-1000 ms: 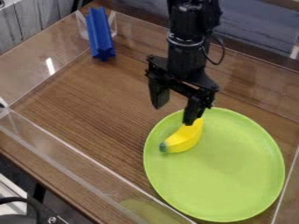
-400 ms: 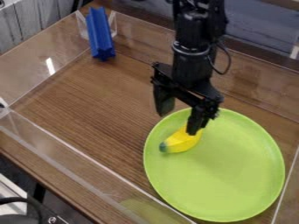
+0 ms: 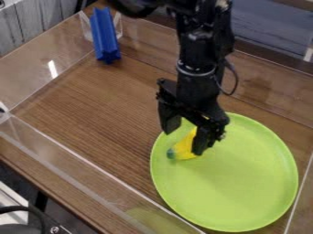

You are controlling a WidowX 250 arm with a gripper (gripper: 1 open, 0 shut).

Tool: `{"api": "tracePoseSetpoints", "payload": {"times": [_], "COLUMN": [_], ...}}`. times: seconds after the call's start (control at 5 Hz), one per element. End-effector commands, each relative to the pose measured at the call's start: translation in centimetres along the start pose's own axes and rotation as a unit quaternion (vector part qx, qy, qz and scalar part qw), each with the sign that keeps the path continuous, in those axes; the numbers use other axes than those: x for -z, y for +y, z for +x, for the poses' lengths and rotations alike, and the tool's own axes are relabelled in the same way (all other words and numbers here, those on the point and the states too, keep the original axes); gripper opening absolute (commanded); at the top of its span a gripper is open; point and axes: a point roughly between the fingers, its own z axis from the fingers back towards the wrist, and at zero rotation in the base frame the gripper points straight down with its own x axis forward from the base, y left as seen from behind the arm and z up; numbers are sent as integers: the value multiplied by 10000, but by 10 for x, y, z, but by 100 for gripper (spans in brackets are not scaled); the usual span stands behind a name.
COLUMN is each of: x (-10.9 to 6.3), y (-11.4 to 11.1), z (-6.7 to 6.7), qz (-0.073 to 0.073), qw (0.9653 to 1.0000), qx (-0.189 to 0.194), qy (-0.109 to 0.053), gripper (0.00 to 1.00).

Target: Remove the banana from inside the green plate and put it on the table

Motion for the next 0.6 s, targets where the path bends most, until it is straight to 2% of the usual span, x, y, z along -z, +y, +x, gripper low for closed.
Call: {"api": "tracePoseSetpoints", "payload": {"times": [0.0, 0.4], "x": [-4, 4], "y": [14, 10], "z": [-4, -13], "qz": [18, -23], "qw": [9995, 9981], "qx": [-11, -519], "qy": [-322, -325], "gripper": [100, 100]}}
